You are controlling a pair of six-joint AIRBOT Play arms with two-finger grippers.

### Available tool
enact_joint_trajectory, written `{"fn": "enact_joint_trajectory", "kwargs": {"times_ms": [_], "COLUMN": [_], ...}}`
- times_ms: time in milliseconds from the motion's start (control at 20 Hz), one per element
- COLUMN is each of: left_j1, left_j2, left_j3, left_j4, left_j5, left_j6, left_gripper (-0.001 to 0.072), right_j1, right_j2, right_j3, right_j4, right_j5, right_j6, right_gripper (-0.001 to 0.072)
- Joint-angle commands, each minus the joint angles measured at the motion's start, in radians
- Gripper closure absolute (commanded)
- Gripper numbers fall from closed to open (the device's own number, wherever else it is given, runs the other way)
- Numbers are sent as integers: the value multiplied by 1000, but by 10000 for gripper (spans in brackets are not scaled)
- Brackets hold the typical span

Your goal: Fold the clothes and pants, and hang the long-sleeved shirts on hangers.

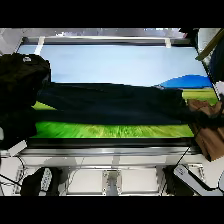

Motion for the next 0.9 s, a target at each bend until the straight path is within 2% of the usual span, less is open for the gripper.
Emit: {"fn": "enact_joint_trajectory", "kwargs": {"times_ms": [0, 300, 350, 400, 450, 550, 650, 750, 850], "left_j1": [41, 72, 71, 71, 72, 72, 72, 72, 72], "left_j2": [39, 23, 23, 26, 29, 44, 53, 31, -55], "left_j3": [-161, -165, -164, -158, -140, -76, 14, 96, 148], "left_j4": [143, 93, 75, 65, 65, 67, 37, -80, -170], "left_j5": [-18, -22, -37, -64, -99, -142, -109, -50, -54], "left_j6": [5, 5, 5, 5, 5, 5, 4, 4, 5], "left_gripper": [695, 691, 583, 224, -13, -7, -7, -7, -7], "right_j1": [-90, -117, -117, -117, -117, -117, -117, -117, -117], "right_j2": [41, 41, 41, 41, 41, 41, 41, 41, 41], "right_j3": [-156, -160, -160, -157, -145, -80, 18, 129, 206], "right_j4": [-90, -100, -100, -101, -102, -103, -94, -35, 64], "right_j5": [12, -19, -9, 5, 23, 61, 77, 66, 54], "right_j6": [-2, 10, 10, 10, 9, 11, 50, 82, 82], "right_gripper": [686, 683, 647, 504, 392, 368, 369, 370, 370]}}
